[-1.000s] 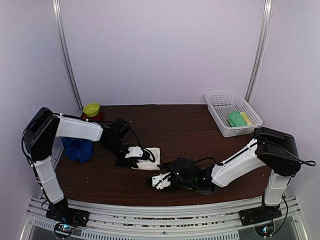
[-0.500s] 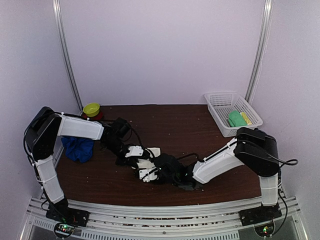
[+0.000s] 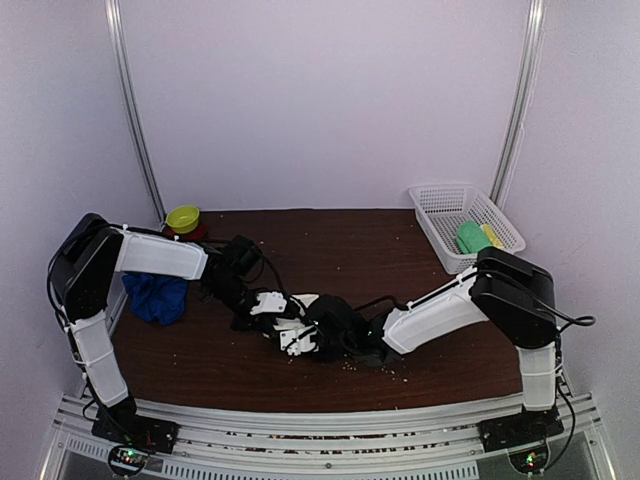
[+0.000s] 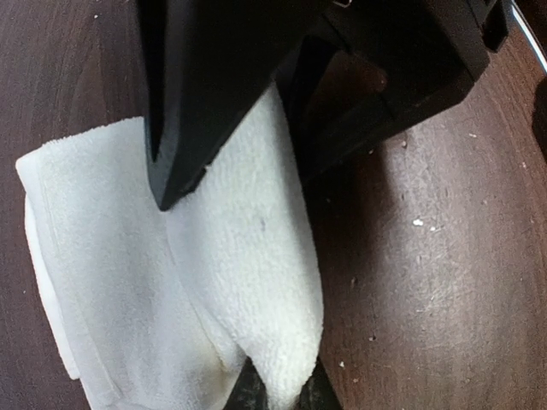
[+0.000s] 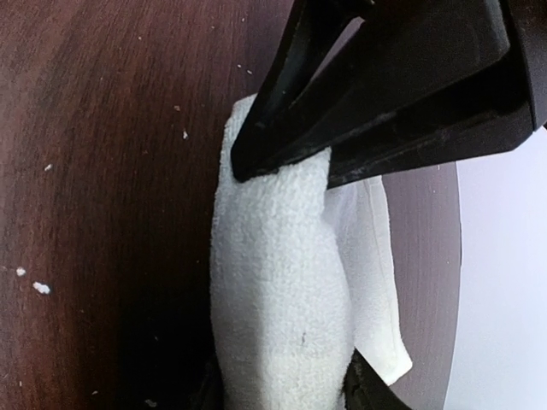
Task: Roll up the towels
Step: Roll the towel at the center of the board.
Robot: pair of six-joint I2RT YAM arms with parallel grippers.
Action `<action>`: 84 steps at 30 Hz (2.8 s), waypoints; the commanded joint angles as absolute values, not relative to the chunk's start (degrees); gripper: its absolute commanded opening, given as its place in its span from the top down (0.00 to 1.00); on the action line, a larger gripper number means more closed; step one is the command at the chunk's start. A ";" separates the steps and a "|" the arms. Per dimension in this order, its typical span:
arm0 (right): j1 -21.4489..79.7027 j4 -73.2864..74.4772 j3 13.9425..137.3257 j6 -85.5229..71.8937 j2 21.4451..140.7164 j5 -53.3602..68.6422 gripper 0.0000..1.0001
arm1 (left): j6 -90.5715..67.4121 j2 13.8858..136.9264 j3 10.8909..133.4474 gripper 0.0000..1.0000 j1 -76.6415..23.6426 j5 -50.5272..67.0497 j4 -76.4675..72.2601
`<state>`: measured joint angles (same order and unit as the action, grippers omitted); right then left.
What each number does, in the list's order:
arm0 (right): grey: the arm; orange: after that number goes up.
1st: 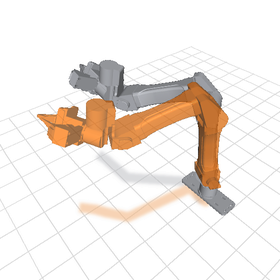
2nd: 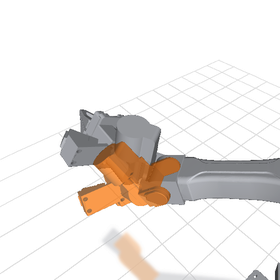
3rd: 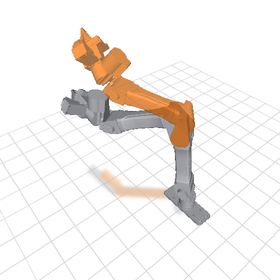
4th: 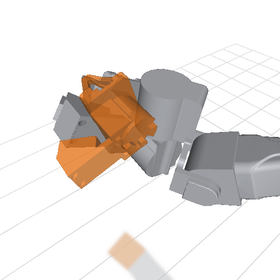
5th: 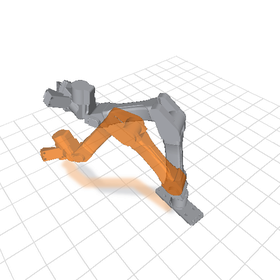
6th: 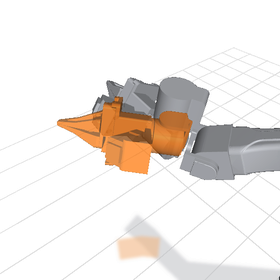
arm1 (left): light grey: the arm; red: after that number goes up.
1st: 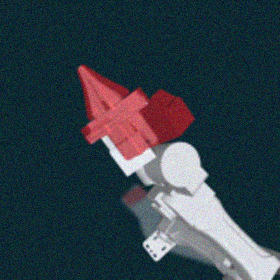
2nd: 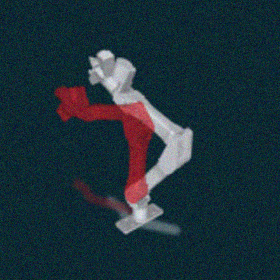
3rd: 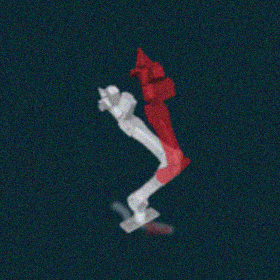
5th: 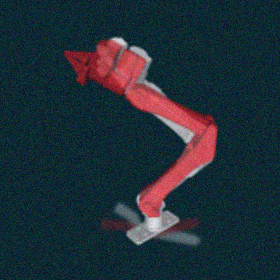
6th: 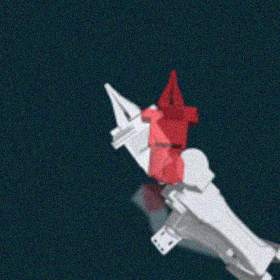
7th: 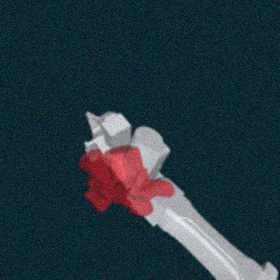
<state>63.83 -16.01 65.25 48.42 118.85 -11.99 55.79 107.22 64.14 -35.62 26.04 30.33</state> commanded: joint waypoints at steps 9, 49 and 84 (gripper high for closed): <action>63.10 -8.47 66.35 45.08 119.92 -7.29 0.76 | 56.38 111.72 60.82 0.95 -34.35 23.15 37.96; 55.38 34.84 98.19 24.30 134.52 25.13 0.85 | 62.53 71.57 19.23 0.62 -28.73 22.62 -14.30; 52.96 49.39 110.15 19.33 143.35 42.26 0.83 | 65.75 81.90 16.39 0.59 -40.59 8.12 -32.28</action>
<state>52.93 41.54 112.27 19.09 138.93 43.77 66.35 81.01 15.64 -40.29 10.61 -29.28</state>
